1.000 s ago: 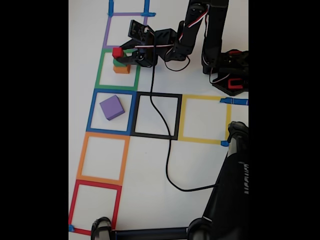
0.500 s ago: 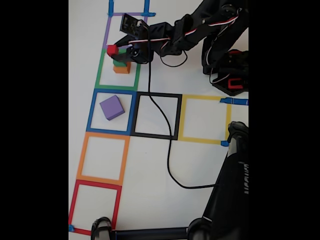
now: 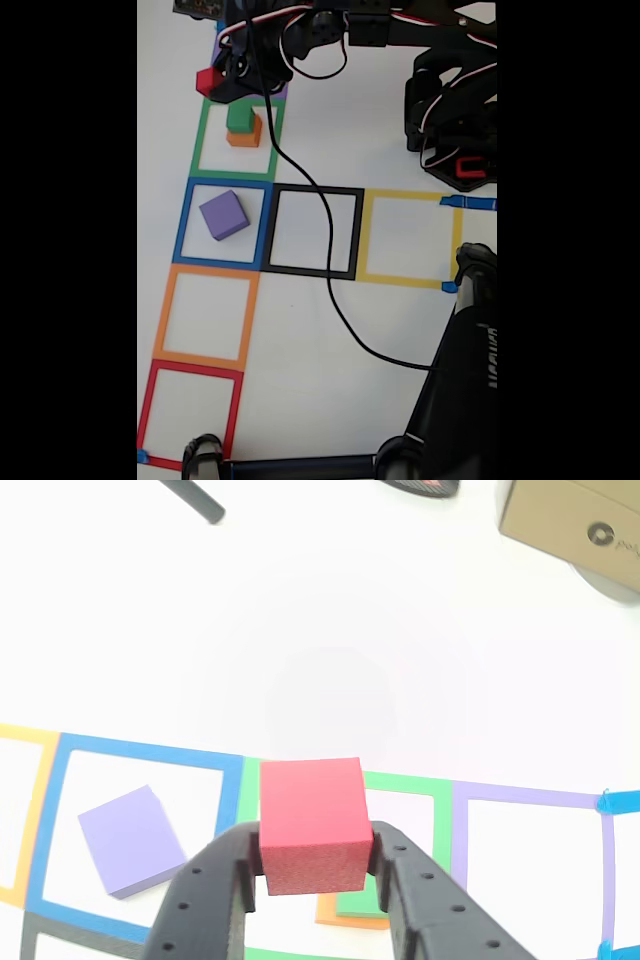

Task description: Tower of hanoi

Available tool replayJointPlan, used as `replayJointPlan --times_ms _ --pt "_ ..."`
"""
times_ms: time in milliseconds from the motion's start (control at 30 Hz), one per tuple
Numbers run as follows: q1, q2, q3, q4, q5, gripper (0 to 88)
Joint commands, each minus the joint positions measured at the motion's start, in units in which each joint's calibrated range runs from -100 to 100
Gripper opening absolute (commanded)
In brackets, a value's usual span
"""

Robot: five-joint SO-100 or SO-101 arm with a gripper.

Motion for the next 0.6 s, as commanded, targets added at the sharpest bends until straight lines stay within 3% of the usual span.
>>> replayJointPlan --times_ms 0,200,567 --pt "-4.21 -1.05 -16.23 11.77 0.00 3.6" --pt "-9.58 -2.01 -26.59 22.54 -2.03 3.5" --pt "-16.38 -9.69 -24.78 29.83 -2.03 3.3"
